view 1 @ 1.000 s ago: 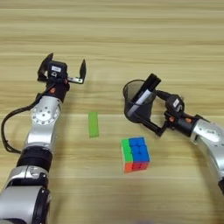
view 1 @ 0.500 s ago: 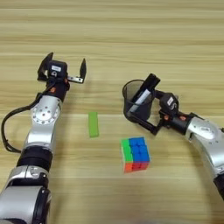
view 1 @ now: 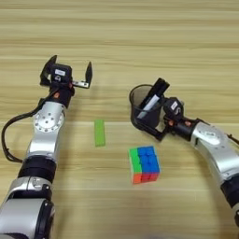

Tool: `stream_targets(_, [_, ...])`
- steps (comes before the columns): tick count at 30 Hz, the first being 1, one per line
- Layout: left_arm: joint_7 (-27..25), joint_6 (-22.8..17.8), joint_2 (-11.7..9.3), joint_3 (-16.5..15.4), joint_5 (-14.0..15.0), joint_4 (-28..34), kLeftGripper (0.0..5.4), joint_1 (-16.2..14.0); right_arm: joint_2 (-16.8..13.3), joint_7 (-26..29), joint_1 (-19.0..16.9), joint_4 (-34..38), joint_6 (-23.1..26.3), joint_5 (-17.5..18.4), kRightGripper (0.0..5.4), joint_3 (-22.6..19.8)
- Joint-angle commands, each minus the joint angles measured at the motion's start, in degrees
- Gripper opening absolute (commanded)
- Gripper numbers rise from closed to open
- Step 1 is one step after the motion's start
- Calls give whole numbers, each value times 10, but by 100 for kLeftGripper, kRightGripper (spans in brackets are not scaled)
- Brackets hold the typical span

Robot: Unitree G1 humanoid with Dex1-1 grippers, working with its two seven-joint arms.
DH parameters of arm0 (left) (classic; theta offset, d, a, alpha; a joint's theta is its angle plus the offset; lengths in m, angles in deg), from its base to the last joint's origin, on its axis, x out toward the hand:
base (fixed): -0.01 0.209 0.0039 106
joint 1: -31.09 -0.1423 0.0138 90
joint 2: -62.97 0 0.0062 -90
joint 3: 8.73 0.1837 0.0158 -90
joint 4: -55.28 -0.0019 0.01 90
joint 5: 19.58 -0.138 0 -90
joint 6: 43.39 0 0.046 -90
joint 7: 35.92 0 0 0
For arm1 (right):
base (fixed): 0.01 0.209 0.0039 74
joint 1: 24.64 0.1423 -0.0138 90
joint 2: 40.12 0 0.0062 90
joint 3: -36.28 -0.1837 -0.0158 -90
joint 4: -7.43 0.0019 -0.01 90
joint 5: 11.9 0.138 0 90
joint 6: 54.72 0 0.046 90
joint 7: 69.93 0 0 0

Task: Move the objects on the table

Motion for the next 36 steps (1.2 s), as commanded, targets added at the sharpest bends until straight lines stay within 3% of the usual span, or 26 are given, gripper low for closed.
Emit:
stream_targets(1, [1,-7,2,4,-4,3,540,1,3,-7,13,-10,5,-6,482,-3])
stream_targets(15, [3,-6,6,7,-6,2,540,3,-4,-9,4,15,13,7,481,-16])
stream_targets(25, [5,-7,7,11,-5,-1,540,5,-50,-12,-46,95,48,28,480,-61])
stream_targets(30, [5,-6,7,12,-5,-7,540,8,-67,-48,-74,128,82,37,480,-102])
stream_targets(36, [5,-4,7,13,-5,-15,540,12,-59,-113,-117,180,122,34,480,-130])
